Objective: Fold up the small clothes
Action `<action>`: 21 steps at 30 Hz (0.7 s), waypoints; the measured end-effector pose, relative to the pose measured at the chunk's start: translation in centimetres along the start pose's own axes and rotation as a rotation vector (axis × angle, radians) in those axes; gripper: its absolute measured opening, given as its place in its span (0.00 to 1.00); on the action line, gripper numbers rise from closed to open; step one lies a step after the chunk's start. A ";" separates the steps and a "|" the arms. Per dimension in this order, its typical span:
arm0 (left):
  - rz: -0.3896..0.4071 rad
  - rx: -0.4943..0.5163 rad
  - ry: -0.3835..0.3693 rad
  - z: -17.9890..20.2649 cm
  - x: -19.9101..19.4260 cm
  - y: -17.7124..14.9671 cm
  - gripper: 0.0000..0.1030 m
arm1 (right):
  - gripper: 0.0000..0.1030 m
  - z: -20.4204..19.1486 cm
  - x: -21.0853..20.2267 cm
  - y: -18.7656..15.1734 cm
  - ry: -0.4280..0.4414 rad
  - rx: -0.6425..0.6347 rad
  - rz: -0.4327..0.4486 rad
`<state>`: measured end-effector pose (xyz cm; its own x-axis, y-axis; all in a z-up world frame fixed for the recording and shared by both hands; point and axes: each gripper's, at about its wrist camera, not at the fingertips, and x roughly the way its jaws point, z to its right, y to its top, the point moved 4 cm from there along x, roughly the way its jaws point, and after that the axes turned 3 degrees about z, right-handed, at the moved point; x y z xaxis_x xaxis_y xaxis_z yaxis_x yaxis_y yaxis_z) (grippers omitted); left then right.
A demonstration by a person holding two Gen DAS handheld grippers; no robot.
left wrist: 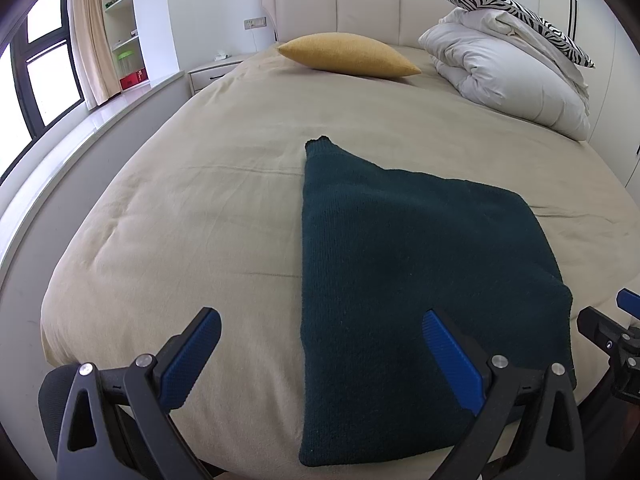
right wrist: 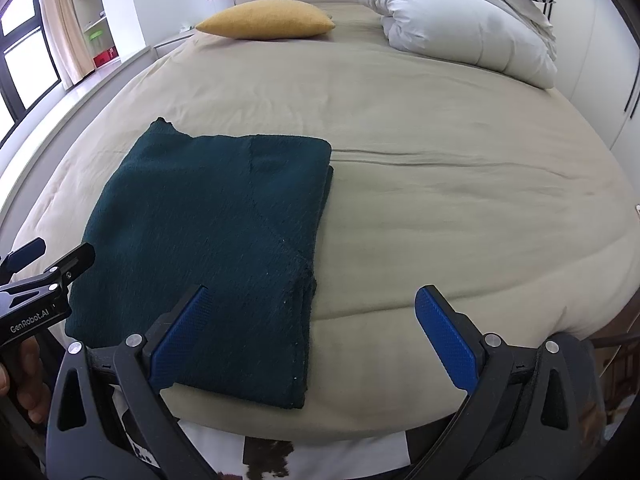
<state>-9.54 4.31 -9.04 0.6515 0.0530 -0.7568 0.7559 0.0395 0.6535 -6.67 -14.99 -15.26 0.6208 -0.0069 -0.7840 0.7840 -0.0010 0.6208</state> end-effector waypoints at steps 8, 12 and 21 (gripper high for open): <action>-0.002 -0.001 0.000 -0.1 0.2 -0.2 1.00 | 1.00 0.0 0.1 -0.1 0.003 0.001 -0.002; -0.002 -0.001 0.000 -0.1 0.2 -0.1 1.00 | 1.00 0.0 0.1 -0.1 0.003 0.001 -0.002; -0.003 0.001 -0.001 -0.1 0.2 -0.1 1.00 | 1.00 0.1 0.1 -0.1 0.003 0.001 -0.003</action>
<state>-9.50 4.44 -9.32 0.6493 0.0523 -0.7588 0.7579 0.0391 0.6512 -6.66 -15.10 -15.43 0.6180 -0.0040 -0.7861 0.7861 -0.0025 0.6181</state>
